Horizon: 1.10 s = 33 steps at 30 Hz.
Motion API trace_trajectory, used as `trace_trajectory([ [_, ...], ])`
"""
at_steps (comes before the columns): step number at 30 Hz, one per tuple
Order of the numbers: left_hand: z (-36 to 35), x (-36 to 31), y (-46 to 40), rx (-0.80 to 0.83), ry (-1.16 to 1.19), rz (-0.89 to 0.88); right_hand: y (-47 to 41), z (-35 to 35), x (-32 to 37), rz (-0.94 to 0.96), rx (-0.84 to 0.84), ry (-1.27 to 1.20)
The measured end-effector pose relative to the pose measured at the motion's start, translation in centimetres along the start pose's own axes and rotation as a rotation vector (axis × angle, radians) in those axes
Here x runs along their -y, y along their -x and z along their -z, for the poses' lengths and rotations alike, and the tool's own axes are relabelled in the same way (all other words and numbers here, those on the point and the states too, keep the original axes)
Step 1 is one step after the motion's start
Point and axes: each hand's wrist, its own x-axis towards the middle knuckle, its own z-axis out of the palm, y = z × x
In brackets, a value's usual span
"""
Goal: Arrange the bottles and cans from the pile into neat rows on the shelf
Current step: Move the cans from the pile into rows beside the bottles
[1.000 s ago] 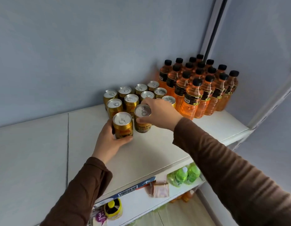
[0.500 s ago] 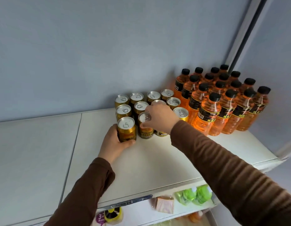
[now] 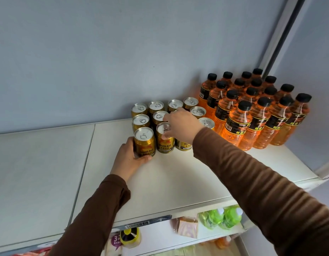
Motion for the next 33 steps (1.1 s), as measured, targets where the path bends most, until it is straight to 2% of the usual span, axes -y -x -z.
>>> trace_trajectory([
  [14,0.6,-1.0,0.1,0.004,-0.038,-0.005,0.2,0.1,-0.4,-0.027,0.082,-0.053],
  [19,4.5,-3.3,-0.3,-0.128,-0.048,-0.125,0.9,1.4,-2.2,-0.074,0.001,-0.22],
  [25,5.4,-6.2,-2.7,0.017,-0.277,-0.229,0.9,1.3,-1.2,-0.061,0.083,-0.167],
  [33,5.2,-6.2,-3.0,0.038,-0.34,-0.222,0.7,1.0,-0.4,-0.05,0.1,-0.116],
])
